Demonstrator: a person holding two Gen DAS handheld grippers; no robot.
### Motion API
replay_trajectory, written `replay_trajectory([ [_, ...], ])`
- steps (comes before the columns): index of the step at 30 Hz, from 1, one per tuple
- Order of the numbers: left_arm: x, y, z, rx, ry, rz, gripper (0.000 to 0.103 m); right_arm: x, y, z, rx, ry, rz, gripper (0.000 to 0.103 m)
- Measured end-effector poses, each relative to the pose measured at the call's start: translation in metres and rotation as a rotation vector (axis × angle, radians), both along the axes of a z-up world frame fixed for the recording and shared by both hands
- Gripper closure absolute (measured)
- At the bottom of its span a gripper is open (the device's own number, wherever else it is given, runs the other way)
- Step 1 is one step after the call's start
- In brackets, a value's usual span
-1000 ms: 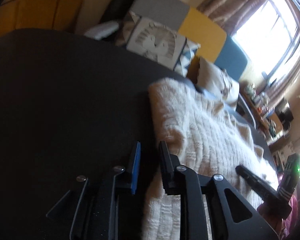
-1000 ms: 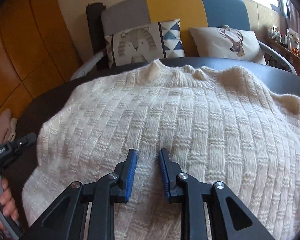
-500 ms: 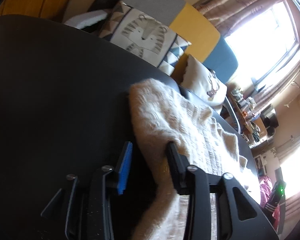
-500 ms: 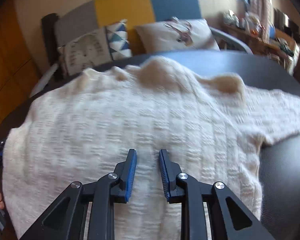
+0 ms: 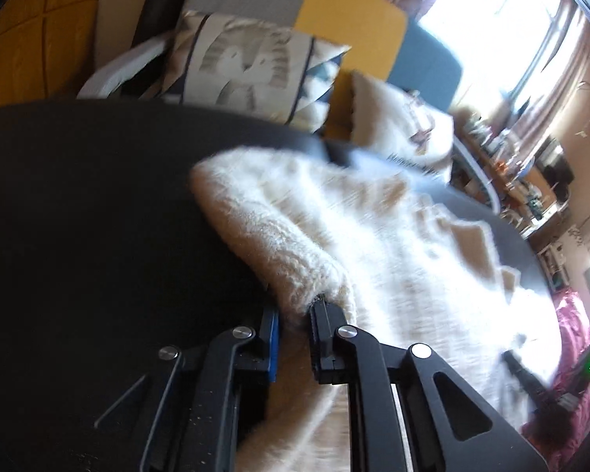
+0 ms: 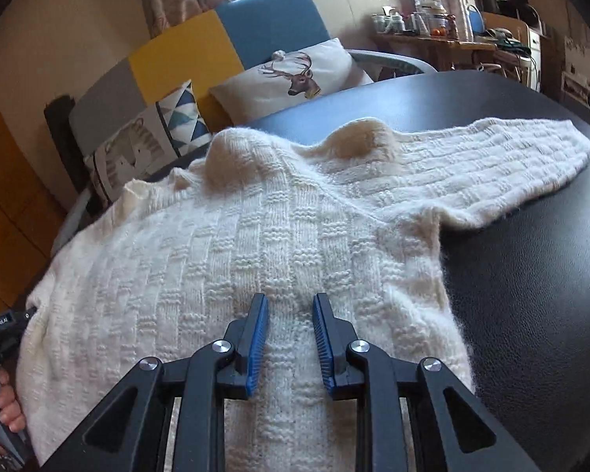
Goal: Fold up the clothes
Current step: 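Grasp the sweater hem with the left tool and lift it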
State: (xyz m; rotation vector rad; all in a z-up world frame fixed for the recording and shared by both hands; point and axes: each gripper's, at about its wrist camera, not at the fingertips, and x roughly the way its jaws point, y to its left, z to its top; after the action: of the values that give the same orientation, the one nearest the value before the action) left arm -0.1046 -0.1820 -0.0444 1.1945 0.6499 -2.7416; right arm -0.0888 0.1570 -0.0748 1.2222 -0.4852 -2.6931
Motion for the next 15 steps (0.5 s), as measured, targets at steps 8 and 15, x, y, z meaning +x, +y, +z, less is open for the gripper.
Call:
replay_trajectory([
  [8,-0.012,0.101,0.055,-0.1,0.112,-0.256,0.091,0.004,0.01,-0.008,-0.084,0.017,-0.014,0.08],
  [15,-0.044,0.21,0.047,-0.149,0.088,-0.5,0.091,0.005,0.03,-0.017,-0.238,0.031,-0.029,0.082],
])
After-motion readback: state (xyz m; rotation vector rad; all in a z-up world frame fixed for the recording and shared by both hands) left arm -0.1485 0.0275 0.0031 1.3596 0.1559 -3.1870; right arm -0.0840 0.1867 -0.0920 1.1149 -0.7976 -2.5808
